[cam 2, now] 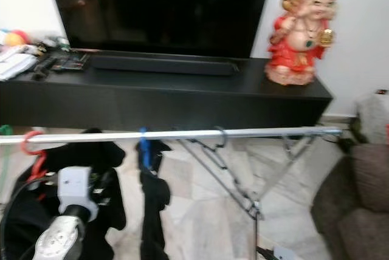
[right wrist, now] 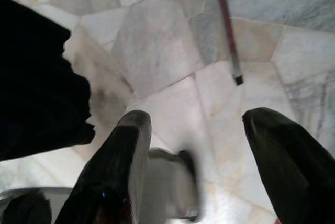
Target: Hang hanger
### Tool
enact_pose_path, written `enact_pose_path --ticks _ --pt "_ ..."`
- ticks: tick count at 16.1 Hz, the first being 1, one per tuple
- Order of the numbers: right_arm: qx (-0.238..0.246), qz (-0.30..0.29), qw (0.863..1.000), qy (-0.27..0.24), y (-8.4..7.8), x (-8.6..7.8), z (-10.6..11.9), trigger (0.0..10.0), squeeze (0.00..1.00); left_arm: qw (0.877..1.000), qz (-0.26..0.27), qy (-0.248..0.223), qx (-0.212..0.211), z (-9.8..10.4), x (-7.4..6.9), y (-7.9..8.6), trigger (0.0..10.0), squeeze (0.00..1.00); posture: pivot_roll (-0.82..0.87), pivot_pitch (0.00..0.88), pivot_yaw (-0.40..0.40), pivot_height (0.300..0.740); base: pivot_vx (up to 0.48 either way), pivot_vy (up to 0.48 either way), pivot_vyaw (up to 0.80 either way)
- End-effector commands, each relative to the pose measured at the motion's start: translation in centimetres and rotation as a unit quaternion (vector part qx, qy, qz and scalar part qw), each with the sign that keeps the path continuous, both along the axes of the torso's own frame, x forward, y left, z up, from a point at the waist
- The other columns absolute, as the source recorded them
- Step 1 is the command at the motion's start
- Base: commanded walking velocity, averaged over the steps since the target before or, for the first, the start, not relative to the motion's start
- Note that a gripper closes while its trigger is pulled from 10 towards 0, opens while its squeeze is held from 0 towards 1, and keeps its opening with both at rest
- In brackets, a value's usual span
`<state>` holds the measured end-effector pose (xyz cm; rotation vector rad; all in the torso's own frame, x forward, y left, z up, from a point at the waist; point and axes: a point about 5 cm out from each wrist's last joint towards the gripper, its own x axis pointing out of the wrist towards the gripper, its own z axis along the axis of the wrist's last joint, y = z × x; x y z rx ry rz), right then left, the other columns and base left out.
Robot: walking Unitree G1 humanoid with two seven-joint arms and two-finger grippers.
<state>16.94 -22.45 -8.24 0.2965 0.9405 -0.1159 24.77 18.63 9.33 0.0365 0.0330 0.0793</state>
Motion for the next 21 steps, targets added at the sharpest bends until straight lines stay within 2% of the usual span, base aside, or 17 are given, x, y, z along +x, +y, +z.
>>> enact_pose_path --ticks 1,3,6,10,12,14,15,17,18,19,21 --pt "-0.006 -0.009 1.0 -0.003 -0.6 0.1 0.2 10.0 0.0 1.0 0.012 -0.008 0.005 0.2 -0.1 0.1 10.0 0.0 -0.02 0.032 -0.019 0.74 0.0 0.0 0.0" --pt "-0.005 -0.008 1.0 -0.003 -0.6 0.1 0.2 10.0 0.0 0.999 0.035 -0.032 0.016 0.9 -0.3 0.6 10.0 0.0 -0.02 0.034 -0.02 0.74 0.0 0.0 0.0" --pt "-0.004 -0.008 1.0 -0.004 -0.6 0.1 0.2 10.0 0.0 0.998 0.041 -0.049 0.024 1.5 -0.5 0.7 10.0 0.0 -0.02 0.037 -0.019 0.74 0.0 0.0 0.0" --pt "-0.004 -0.008 1.0 -0.004 -0.5 0.2 0.2 10.0 0.0 0.998 0.035 -0.049 0.023 1.6 -0.5 0.5 10.0 0.0 -0.02 0.037 -0.021 0.74 0.0 0.0 0.0" --pt "-0.004 -0.008 1.0 -0.004 -0.5 0.2 0.2 10.0 0.0 0.999 0.004 -0.031 0.033 1.4 -0.6 -0.2 10.0 0.0 -0.01 0.042 -0.021 0.74 0.0 0.0 0.0" --pt "-0.003 -0.008 1.0 -0.004 -0.5 0.2 0.2 10.0 0.0 0.997 -0.031 0.038 0.062 0.0 -0.4 -0.9 10.0 0.0 -0.01 0.046 -0.022 0.74 0.0 0.0 0.0" --pt "-0.002 -0.008 1.0 -0.005 -0.4 0.2 0.2 10.0 0.0 0.994 -0.011 0.082 0.064 -0.3 0.4 -0.7 10.0 0.0 -0.02 0.048 -0.023 0.74 0.0 0.0 0.0" --pt "-0.001 -0.009 1.0 -0.006 -0.4 0.3 0.2 10.0 0.0 0.998 -0.011 0.062 0.031 1.2 2.0 -1.2 10.0 0.0 -0.01 0.049 -0.025 0.74 0.0 0.0 0.0" --pt "-0.001 -0.009 1.0 -0.006 -0.4 0.3 0.2 10.0 0.0 0.998 -0.016 0.051 0.015 2.3 3.5 -1.8 10.0 0.0 -0.01 0.05 -0.027 0.74 0.0 0.0 0.0" --pt "0.0 -0.009 1.0 -0.006 -0.4 0.3 0.2 10.0 0.0 0.999 -0.015 0.051 0.011 2.5 3.9 -1.9 10.0 0.0 -0.01 0.051 -0.027 0.74 0.0 0.0 0.0" --pt "0.003 -0.011 1.0 -0.009 -0.3 0.4 0.2 10.0 0.0 0.998 -0.028 0.049 -0.005 4.2 5.6 -2.6 10.0 0.0 -0.03 0.052 -0.025 0.74 0.0 0.0 0.0"
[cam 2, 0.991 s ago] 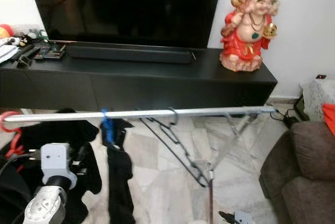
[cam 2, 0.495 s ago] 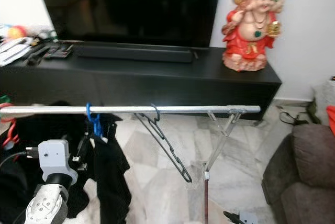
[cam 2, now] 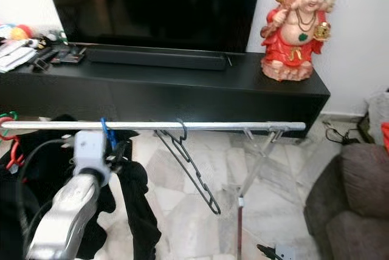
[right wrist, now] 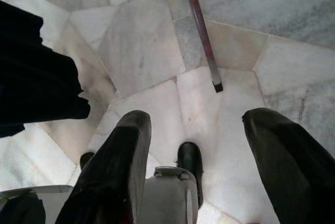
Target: Hang hanger
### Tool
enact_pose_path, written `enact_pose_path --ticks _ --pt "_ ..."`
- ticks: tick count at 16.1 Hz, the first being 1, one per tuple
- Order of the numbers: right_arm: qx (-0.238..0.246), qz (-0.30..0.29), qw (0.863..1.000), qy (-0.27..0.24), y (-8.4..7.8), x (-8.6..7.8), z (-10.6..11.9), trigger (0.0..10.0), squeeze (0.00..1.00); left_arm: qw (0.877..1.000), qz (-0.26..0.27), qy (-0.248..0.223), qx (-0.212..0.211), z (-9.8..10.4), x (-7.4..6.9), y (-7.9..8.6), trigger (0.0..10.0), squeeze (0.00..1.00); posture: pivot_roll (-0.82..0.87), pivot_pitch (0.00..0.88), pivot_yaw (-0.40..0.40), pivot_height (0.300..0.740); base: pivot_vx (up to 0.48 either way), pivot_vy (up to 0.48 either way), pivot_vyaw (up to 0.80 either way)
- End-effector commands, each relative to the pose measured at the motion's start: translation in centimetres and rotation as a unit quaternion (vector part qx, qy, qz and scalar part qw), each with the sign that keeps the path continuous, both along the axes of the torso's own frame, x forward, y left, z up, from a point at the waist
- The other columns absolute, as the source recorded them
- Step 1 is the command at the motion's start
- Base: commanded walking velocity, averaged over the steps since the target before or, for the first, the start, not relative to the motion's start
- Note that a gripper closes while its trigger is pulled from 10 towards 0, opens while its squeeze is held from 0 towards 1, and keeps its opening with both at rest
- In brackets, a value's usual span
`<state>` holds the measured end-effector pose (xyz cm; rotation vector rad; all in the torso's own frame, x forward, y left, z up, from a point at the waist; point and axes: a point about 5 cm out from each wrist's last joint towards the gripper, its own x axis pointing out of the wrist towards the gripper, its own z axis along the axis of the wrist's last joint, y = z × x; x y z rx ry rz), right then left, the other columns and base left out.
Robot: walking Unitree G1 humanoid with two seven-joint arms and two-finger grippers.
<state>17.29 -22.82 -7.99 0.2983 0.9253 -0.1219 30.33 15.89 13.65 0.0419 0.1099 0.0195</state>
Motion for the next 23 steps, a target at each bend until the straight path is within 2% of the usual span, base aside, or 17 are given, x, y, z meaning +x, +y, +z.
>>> enact_pose_path --ticks 1,2,3,7,10,12,14,17,23 --pt "0.004 -0.008 1.0 -0.003 0.0 0.0 0.0 10.0 0.0 1.0 -0.003 0.014 0.0 0.2 0.4 -0.1 10.0 0.0 -0.02 0.054 -0.025 0.74 0.0 0.0 0.0" --pt "0.005 -0.009 1.0 -0.002 0.1 0.0 0.0 10.0 0.0 0.999 0.011 0.049 0.019 0.1 0.8 0.1 10.0 0.0 -0.03 0.056 -0.025 0.74 0.0 0.0 0.0" --pt "0.005 -0.009 1.0 -0.002 0.1 0.0 0.0 10.0 0.0 0.997 0.027 0.074 0.018 -0.3 0.8 0.4 10.0 0.0 -0.03 0.058 -0.026 0.74 0.0 0.0 0.0" --pt "0.009 -0.005 1.0 -0.003 0.1 0.1 0.0 10.0 0.0 0.991 0.07 0.111 -0.007 -1.1 0.9 1.1 10.0 0.0 -0.03 0.058 -0.03 0.74 0.0 0.0 0.0" --pt "0.009 -0.004 1.0 -0.003 0.1 0.1 0.0 10.0 0.0 0.989 0.082 0.124 -0.012 -1.4 0.7 1.3 10.0 0.0 -0.02 0.057 -0.033 0.74 0.0 0.0 0.0" --pt "0.01 -0.001 1.0 -0.003 0.2 0.2 0.0 10.0 0.0 0.988 0.1 0.105 -0.047 -1.2 1.2 1.3 10.0 0.0 -0.03 0.056 -0.034 0.74 0.0 0.0 0.0" --pt "0.01 -0.001 1.0 -0.004 0.2 0.2 0.1 10.0 0.0 0.989 0.094 0.096 -0.059 -0.8 1.7 1.0 10.0 0.0 -0.03 0.054 -0.033 0.74 0.0 0.0 0.0" --pt "0.01 -0.002 1.0 -0.005 0.2 0.2 0.1 10.0 0.0 0.991 0.077 0.086 -0.068 -0.3 2.4 0.4 10.0 0.0 -0.04 0.047 -0.029 0.74 0.0 0.0 0.0" --pt "0.012 0.0 1.0 -0.006 0.3 0.2 0.0 10.0 0.0 0.988 0.097 0.087 -0.082 -1.2 3.4 0.6 10.0 0.0 -0.04 0.032 -0.028 0.74 0.0 0.0 0.0"
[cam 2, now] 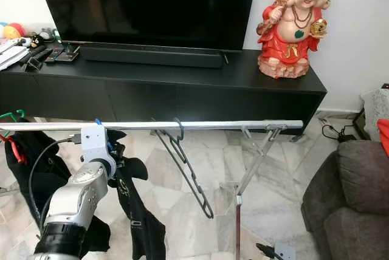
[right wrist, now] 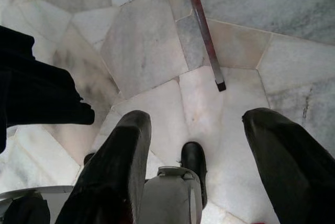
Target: Hang hanger
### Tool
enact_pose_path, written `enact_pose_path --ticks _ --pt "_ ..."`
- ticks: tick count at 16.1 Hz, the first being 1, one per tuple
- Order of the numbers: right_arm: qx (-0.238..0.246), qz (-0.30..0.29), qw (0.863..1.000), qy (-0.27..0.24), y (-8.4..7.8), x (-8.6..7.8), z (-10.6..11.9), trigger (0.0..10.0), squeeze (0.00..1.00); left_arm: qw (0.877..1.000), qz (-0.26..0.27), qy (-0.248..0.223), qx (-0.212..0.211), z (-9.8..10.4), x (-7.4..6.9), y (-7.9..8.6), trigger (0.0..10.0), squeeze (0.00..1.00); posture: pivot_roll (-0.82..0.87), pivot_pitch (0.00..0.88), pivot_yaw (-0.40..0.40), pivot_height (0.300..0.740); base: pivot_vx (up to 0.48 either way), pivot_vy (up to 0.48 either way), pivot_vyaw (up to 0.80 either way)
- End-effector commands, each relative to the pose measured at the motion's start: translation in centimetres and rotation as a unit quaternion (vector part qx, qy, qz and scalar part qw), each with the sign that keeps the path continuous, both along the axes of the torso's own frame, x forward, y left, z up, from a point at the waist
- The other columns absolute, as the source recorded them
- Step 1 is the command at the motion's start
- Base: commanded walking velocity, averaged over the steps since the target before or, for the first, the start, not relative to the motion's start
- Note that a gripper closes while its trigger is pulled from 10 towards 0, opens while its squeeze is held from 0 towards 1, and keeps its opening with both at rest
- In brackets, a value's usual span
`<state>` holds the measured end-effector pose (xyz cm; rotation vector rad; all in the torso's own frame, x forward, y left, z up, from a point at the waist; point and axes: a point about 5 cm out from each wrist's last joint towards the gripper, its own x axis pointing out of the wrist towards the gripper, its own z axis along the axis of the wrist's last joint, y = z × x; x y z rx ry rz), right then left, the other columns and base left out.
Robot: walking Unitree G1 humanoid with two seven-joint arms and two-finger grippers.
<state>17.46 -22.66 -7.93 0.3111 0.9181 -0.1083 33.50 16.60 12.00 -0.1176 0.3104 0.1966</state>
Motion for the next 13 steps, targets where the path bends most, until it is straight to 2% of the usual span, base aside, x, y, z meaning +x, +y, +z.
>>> enact_pose_path --ticks 1,3,8,10,13 --pt "0.004 -0.002 1.0 -0.001 0.1 0.1 0.0 10.0 0.0 1.0 0.005 -0.016 -0.009 0.5 0.5 -0.2 10.0 0.0 -0.04 0.033 -0.028 0.74 0.0 0.0 0.0" --pt "0.005 -0.001 1.0 -0.003 0.2 0.1 0.0 10.0 0.0 0.999 0.015 -0.005 -0.039 -0.2 1.0 -0.3 10.0 0.0 -0.04 0.034 -0.03 0.74 0.0 0.0 0.0" --pt "0.005 0.001 1.0 -0.001 0.1 0.1 0.0 10.0 0.0 0.999 -0.002 0.021 -0.03 -1.2 1.5 -0.6 10.0 0.0 -0.04 0.038 -0.031 0.74 0.0 0.0 0.0" --pt "0.006 0.001 1.0 -0.002 0.2 0.1 0.0 10.0 0.0 0.999 0.011 0.042 -0.004 -1.8 1.3 0.1 10.0 0.0 -0.04 0.04 -0.03 0.74 0.0 0.0 0.0" --pt "0.008 0.0 1.0 -0.002 0.2 0.1 0.0 10.0 0.0 0.997 0.048 0.044 0.034 -1.2 0.8 2.4 10.0 0.0 -0.03 0.046 -0.028 0.74 0.0 0.0 0.0"
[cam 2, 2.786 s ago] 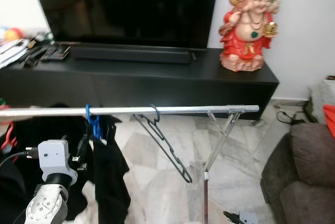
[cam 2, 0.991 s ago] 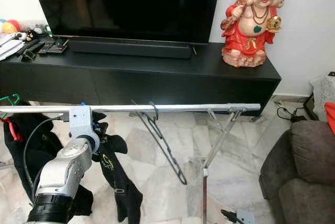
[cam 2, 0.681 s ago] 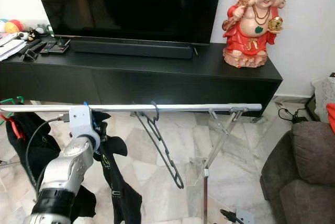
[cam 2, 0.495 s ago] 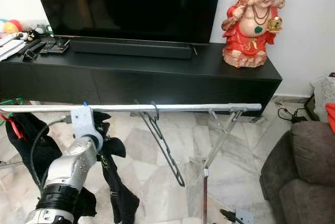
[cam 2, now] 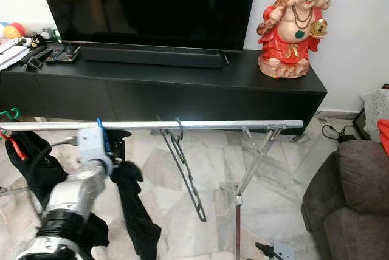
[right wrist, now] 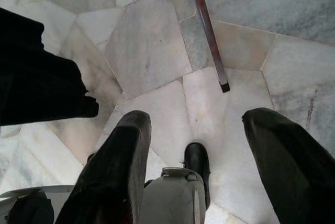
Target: Hang hanger
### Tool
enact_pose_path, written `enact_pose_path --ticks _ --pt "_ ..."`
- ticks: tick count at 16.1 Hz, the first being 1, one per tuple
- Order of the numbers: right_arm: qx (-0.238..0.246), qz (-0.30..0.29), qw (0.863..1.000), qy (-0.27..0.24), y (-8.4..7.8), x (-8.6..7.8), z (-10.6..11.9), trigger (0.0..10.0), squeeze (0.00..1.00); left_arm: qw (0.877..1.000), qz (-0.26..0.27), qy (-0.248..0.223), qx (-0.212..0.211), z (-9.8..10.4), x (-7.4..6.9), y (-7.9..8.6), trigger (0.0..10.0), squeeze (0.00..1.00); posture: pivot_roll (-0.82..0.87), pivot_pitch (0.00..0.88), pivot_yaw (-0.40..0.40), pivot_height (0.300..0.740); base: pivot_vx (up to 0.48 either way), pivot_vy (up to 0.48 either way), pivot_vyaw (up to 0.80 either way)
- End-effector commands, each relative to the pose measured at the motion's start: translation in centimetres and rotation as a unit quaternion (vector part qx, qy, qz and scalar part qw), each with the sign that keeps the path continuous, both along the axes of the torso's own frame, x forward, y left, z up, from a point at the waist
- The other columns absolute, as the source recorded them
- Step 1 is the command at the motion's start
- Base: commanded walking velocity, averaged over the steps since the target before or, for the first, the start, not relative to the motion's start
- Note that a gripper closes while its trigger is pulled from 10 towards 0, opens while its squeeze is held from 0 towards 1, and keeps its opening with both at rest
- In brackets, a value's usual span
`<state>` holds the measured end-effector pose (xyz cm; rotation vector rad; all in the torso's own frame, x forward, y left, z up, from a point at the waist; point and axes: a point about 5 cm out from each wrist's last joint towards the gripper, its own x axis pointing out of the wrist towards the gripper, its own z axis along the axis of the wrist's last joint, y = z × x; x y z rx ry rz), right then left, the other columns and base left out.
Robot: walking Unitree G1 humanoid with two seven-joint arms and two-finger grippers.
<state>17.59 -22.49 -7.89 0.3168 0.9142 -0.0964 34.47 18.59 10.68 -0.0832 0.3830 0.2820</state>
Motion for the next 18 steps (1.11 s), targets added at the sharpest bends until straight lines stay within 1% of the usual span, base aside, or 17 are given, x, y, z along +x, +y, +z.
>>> enact_pose_path --ticks 1,4,6,7,8,9,11,13,15,16,17,18 --pt "0.005 -0.002 1.0 0.001 0.1 0.0 0.0 10.0 0.0 1.0 0.012 0.007 0.023 0.3 -0.5 0.9 10.0 0.0 -0.03 0.047 -0.027 0.74 0.0 0.0 0.0" --pt "0.006 -0.001 1.0 0.001 0.1 0.0 0.0 10.0 0.0 1.0 0.0 0.003 0.019 0.5 -0.7 0.9 10.0 0.0 -0.03 0.047 -0.027 0.74 0.0 0.0 0.0" --pt "0.006 0.002 1.0 0.001 0.1 0.0 0.0 10.0 0.0 0.998 -0.01 -0.058 -0.019 2.3 0.2 -0.1 10.0 0.0 -0.03 0.046 -0.029 0.74 0.0 0.0 0.0" --pt "0.006 0.002 1.0 0.001 0.1 0.0 0.0 10.0 0.0 0.998 -0.018 -0.061 -0.022 2.5 0.4 -0.4 10.0 0.0 -0.03 0.045 -0.029 0.74 0.0 0.0 0.0" --pt "0.006 0.001 1.0 0.001 0.1 0.1 0.0 10.0 0.0 0.998 -0.024 -0.055 -0.02 2.4 0.6 -0.7 10.0 0.0 -0.03 0.045 -0.028 0.74 0.0 0.0 0.0" --pt "0.006 0.001 1.0 0.001 0.2 0.1 0.0 10.0 0.0 0.998 -0.034 -0.042 -0.01 1.9 0.7 -0.9 10.0 0.0 -0.03 0.044 -0.027 0.74 0.0 0.0 0.0" --pt "0.008 0.0 1.0 0.001 0.2 0.1 0.0 10.0 0.0 0.998 -0.055 -0.016 -0.013 0.7 0.9 -1.4 10.0 0.0 -0.04 0.045 -0.025 0.74 0.0 0.0 0.0" --pt "0.008 -0.001 1.0 0.001 0.2 0.1 0.0 10.0 0.0 0.998 -0.057 -0.01 -0.013 0.2 0.9 -1.4 10.0 0.0 -0.04 0.045 -0.025 0.74 0.0 0.0 0.0" --pt "0.008 -0.001 1.0 0.001 0.3 0.1 0.0 10.0 0.0 0.999 -0.045 -0.005 -0.011 -0.2 0.8 -1.0 10.0 0.0 -0.04 0.044 -0.025 0.74 0.0 0.0 0.0" --pt "0.009 -0.002 1.0 0.001 0.3 0.1 0.0 10.0 0.0 0.999 -0.039 -0.002 -0.004 -0.2 0.8 -0.7 2.9 0.0 -0.04 0.044 -0.024 0.74 0.0 0.0 0.0" --pt "0.008 0.0 1.0 0.001 0.3 0.1 0.0 10.0 0.0 0.999 -0.033 -0.005 -0.008 -0.3 0.8 -0.5 0.0 0.0 -0.03 0.042 -0.025 0.74 0.0 0.0 0.0" --pt "0.008 0.0 1.0 0.001 0.3 0.1 0.0 10.0 0.0 0.999 -0.029 -0.012 -0.011 -0.1 0.9 -0.3 0.0 0.0 -0.03 0.042 -0.025 0.74 0.0 0.0 0.0"
